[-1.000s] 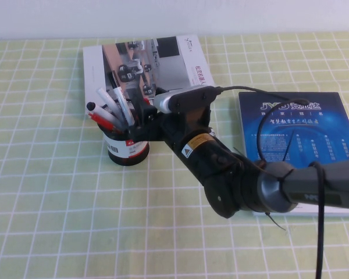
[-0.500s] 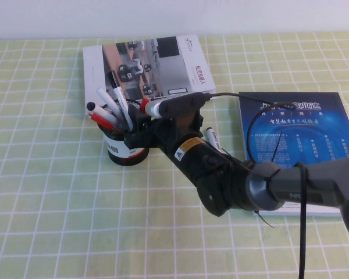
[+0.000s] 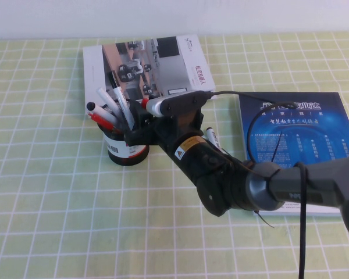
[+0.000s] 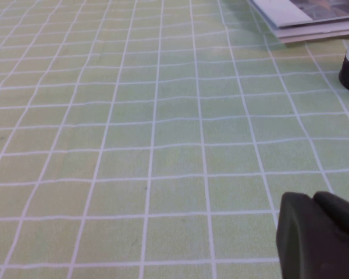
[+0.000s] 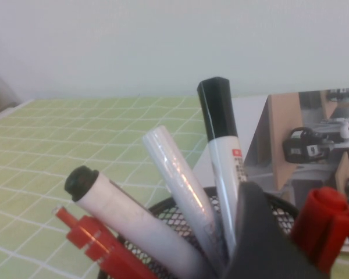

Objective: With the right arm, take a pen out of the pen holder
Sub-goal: 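Take a marker out of the pen holder and lay it on the table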

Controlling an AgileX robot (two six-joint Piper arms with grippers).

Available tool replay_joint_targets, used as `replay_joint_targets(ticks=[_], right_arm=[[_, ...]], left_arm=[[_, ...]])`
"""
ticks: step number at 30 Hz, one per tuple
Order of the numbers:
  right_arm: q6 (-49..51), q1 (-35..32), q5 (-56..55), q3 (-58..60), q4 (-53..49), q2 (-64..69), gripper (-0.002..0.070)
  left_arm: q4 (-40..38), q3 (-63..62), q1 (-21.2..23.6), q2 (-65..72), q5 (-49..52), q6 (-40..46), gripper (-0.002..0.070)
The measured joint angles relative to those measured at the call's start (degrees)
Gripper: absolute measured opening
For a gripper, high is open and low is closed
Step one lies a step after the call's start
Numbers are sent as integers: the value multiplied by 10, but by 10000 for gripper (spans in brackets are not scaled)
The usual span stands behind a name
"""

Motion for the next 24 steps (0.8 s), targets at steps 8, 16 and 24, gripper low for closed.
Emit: replay_joint_targets(ticks=[8, 16, 24], right_arm=[[27, 0, -10, 0, -3, 0, 225], [29, 0, -10, 0, -9, 0, 153], [35, 0, -18, -1, -13, 0, 71]], left_arm=[[0, 0, 0, 0, 0, 0, -5], [0, 0, 0, 0, 0, 0, -5], [0, 0, 0, 0, 0, 0, -5]])
